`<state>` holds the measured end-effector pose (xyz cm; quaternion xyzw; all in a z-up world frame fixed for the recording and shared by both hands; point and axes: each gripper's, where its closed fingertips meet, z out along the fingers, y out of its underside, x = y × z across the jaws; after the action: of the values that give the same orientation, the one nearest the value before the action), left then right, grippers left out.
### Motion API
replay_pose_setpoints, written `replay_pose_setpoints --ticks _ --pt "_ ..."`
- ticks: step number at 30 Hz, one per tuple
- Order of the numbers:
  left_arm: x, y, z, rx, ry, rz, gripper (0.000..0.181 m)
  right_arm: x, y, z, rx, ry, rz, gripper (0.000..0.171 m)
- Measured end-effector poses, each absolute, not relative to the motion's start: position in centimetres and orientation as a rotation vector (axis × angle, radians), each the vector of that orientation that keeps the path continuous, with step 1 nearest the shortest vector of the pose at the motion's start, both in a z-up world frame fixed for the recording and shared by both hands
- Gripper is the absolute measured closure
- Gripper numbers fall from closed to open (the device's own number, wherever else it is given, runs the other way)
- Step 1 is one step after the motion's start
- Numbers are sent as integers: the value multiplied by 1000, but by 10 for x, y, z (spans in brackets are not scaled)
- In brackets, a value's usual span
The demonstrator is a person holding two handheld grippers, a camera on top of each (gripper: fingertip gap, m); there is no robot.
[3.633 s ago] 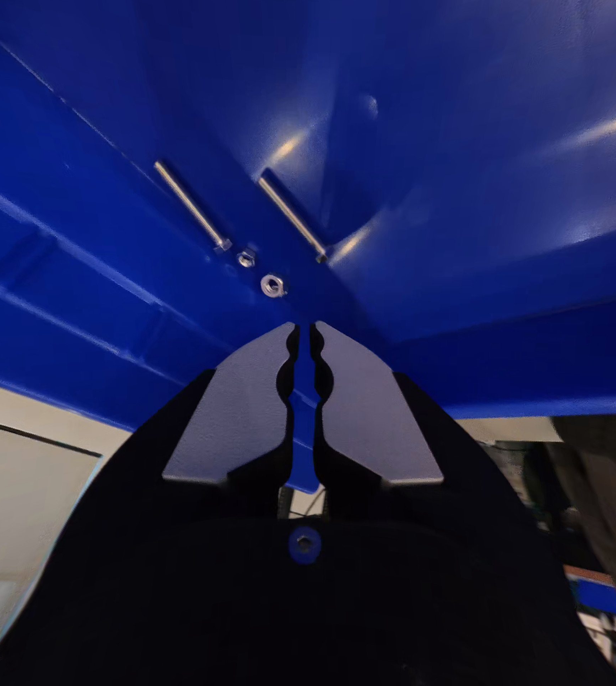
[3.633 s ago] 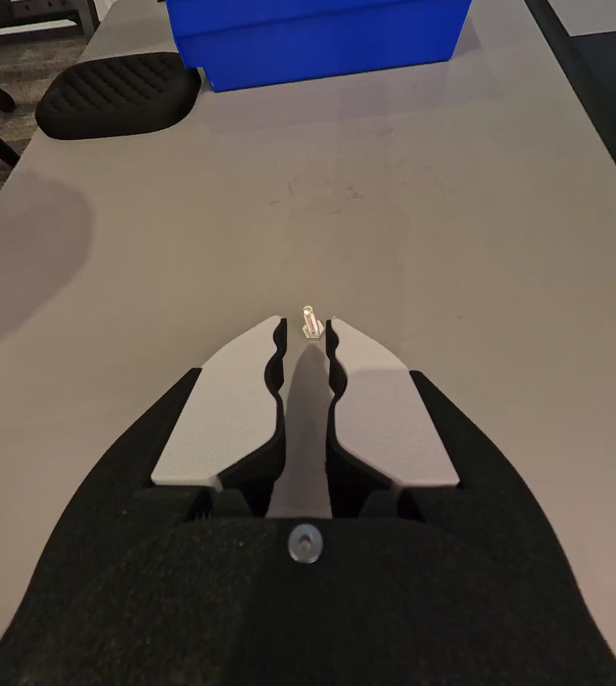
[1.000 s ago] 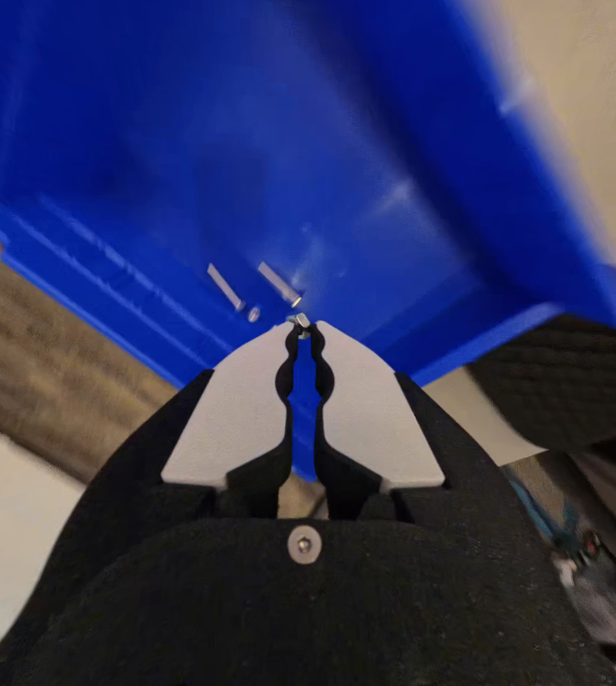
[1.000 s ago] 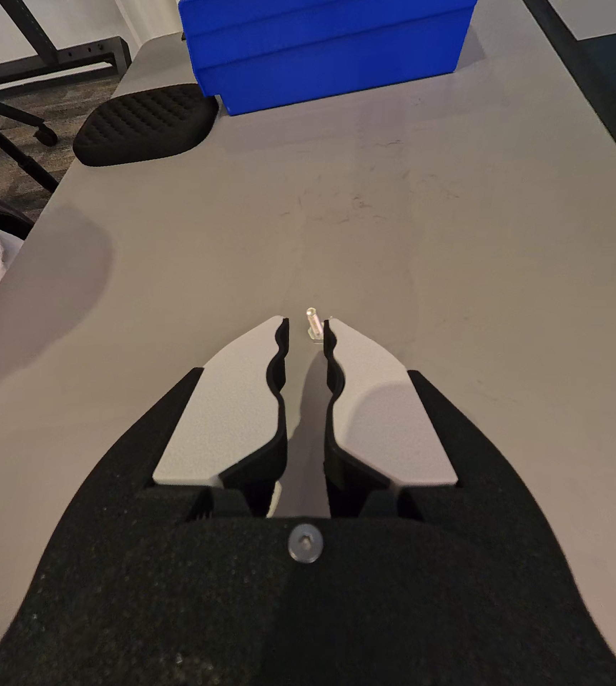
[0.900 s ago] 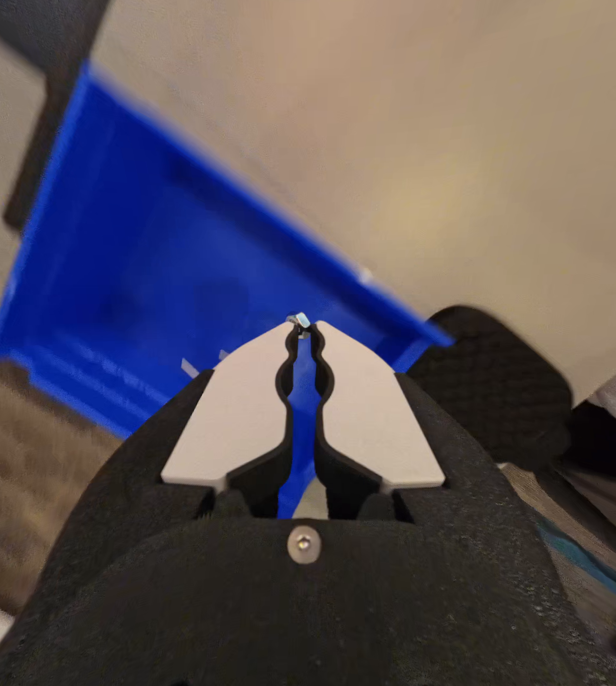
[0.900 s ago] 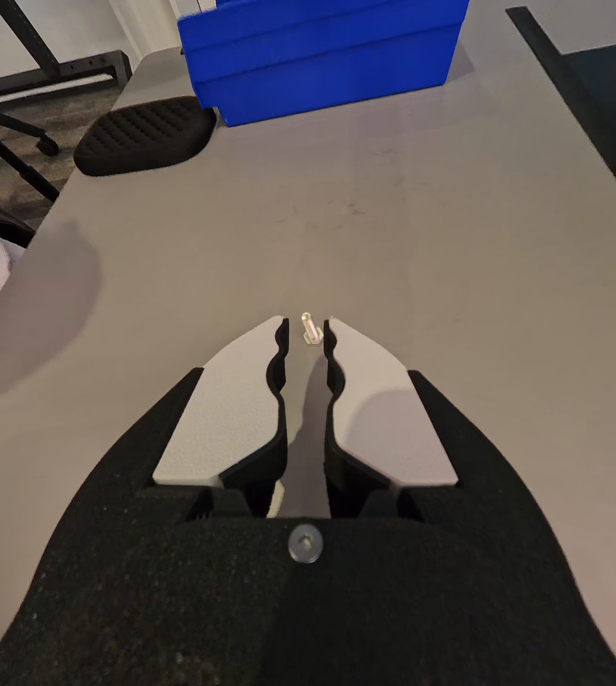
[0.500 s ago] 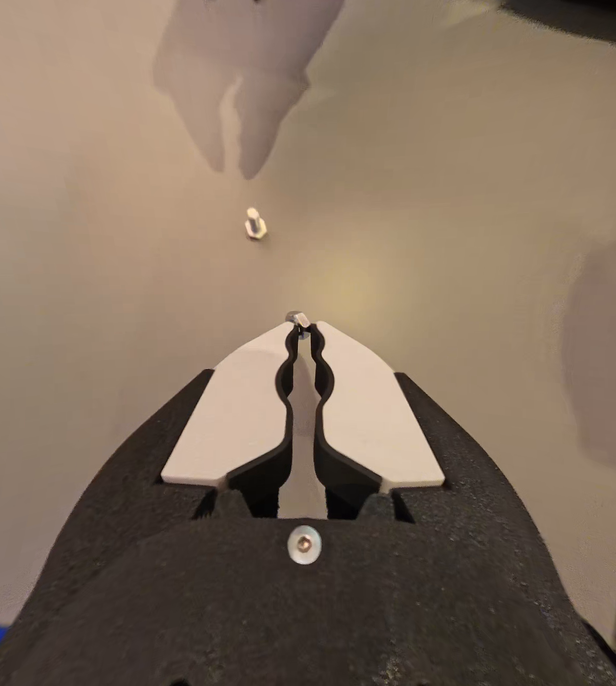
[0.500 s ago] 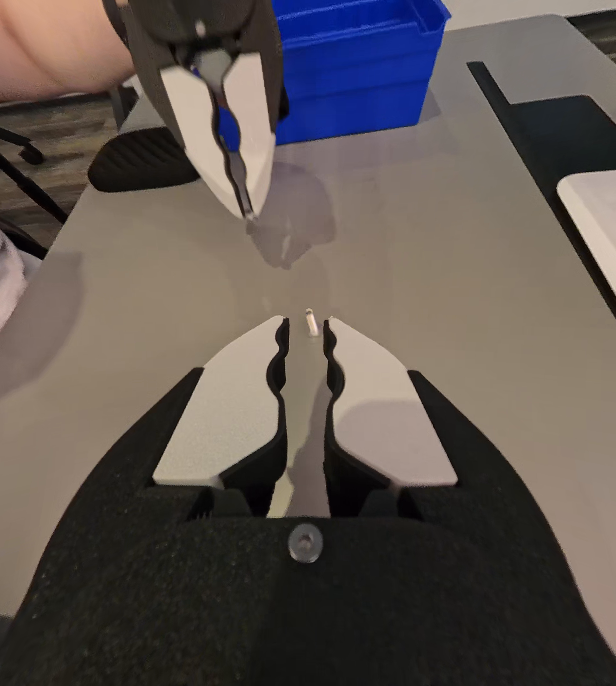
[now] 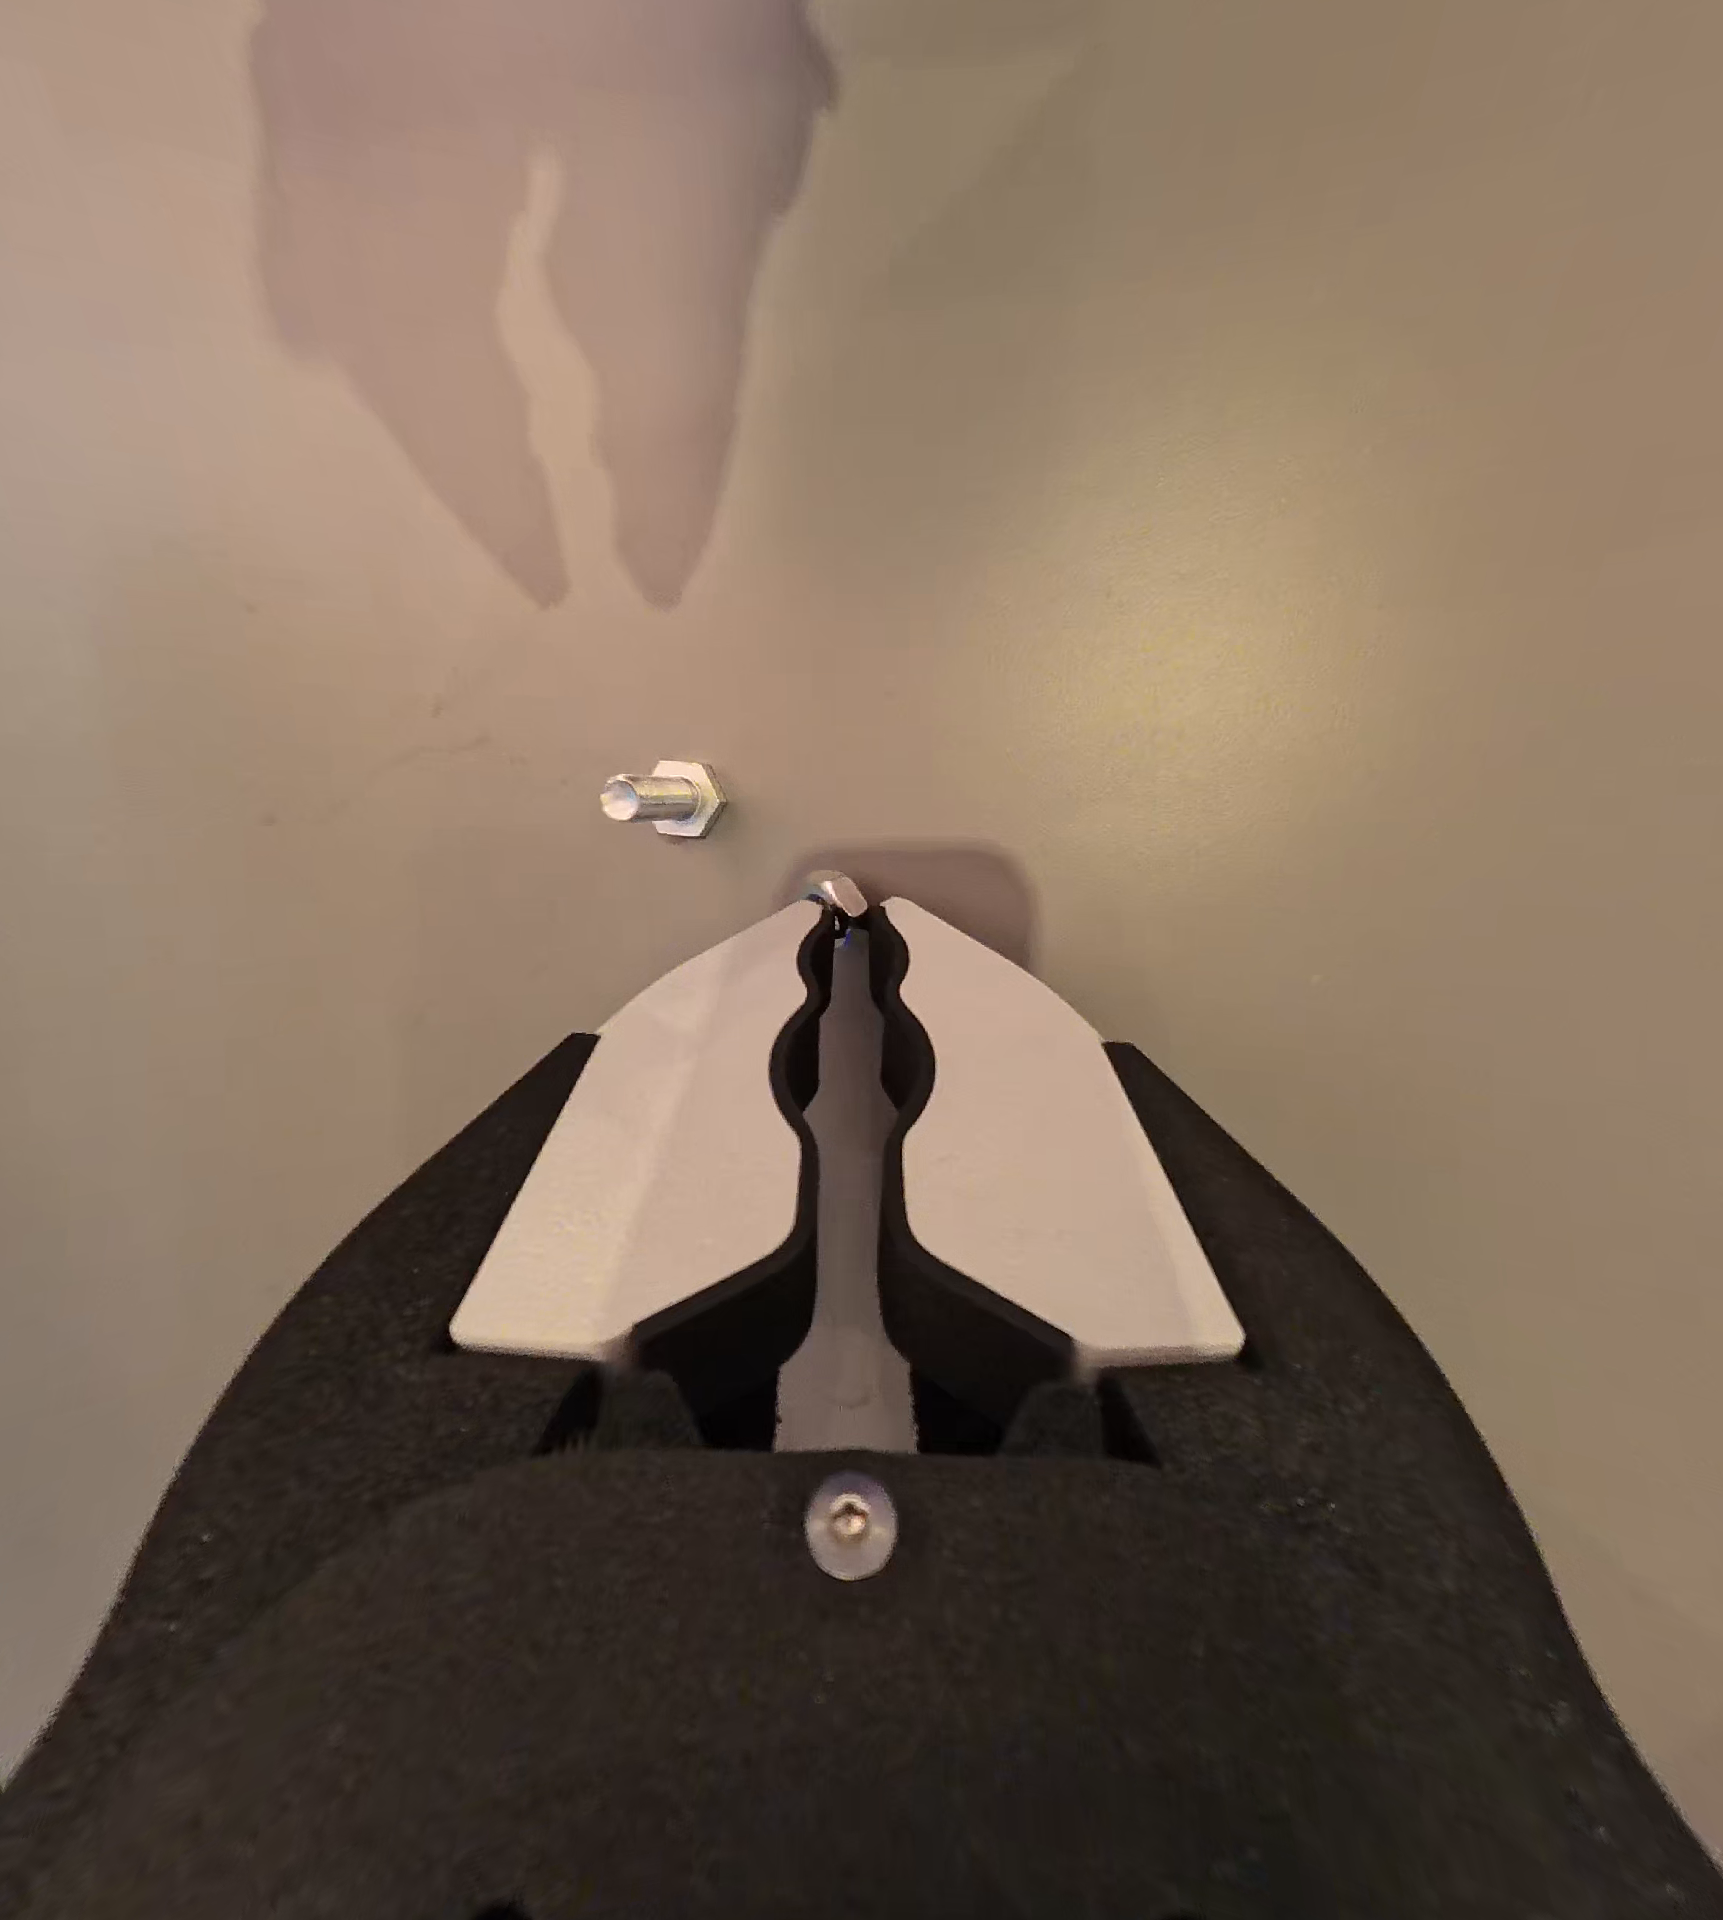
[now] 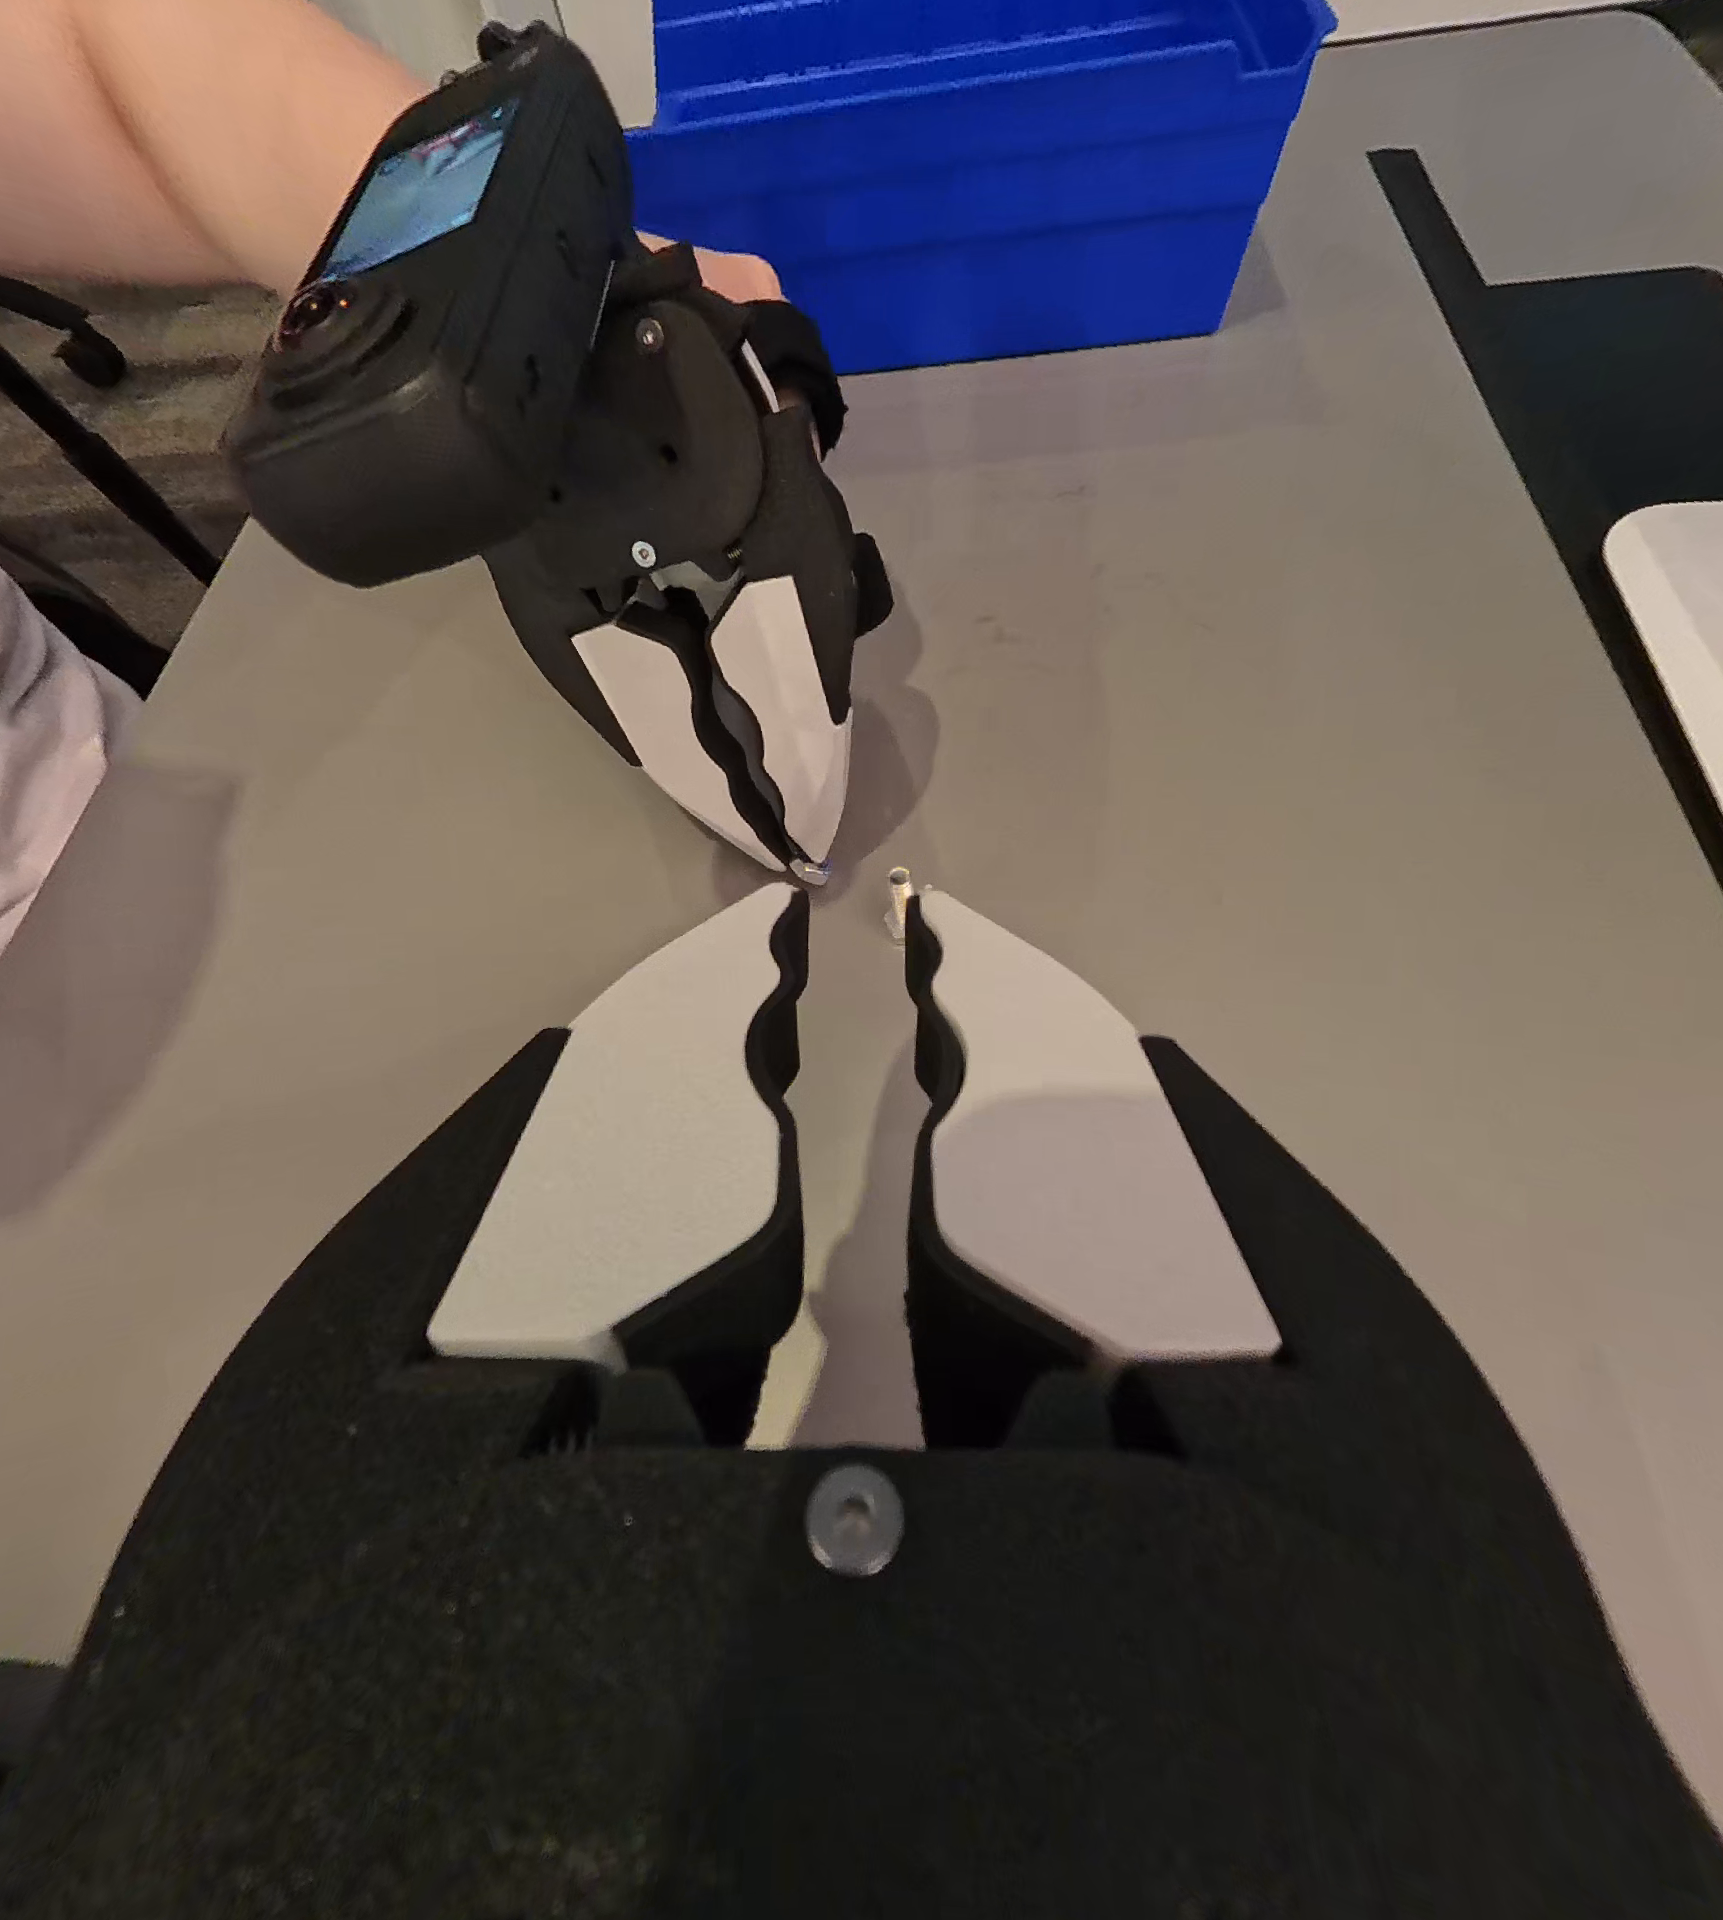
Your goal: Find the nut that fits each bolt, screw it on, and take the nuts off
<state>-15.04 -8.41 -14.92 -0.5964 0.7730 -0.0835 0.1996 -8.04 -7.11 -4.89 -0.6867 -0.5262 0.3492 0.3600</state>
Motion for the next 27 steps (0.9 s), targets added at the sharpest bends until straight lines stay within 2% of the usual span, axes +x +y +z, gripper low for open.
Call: replay_pose_setpoints --ticks 5,9,15,21,27 --pt "-153 -86 -153 -1652 2166 -193 174 -82 -72 -57 -1797 -1372 908 154" --pt "-156 -88 -150 -1662 2149 -190 157 -84 -73 -58 -1798 -1379 915 154" --pt "-153 -65 -107 -1714 1911 -368 161 -81 -71 -60 -1813 -1374 908 154" --pt "-131 -51 -131 -1839 1829 -558 160 -79 -72 -61 -1816 -1366 912 154" --pt "-120 -51 -147 -1800 1857 -501 160 -79 -72 -61 -1816 -1370 921 154"
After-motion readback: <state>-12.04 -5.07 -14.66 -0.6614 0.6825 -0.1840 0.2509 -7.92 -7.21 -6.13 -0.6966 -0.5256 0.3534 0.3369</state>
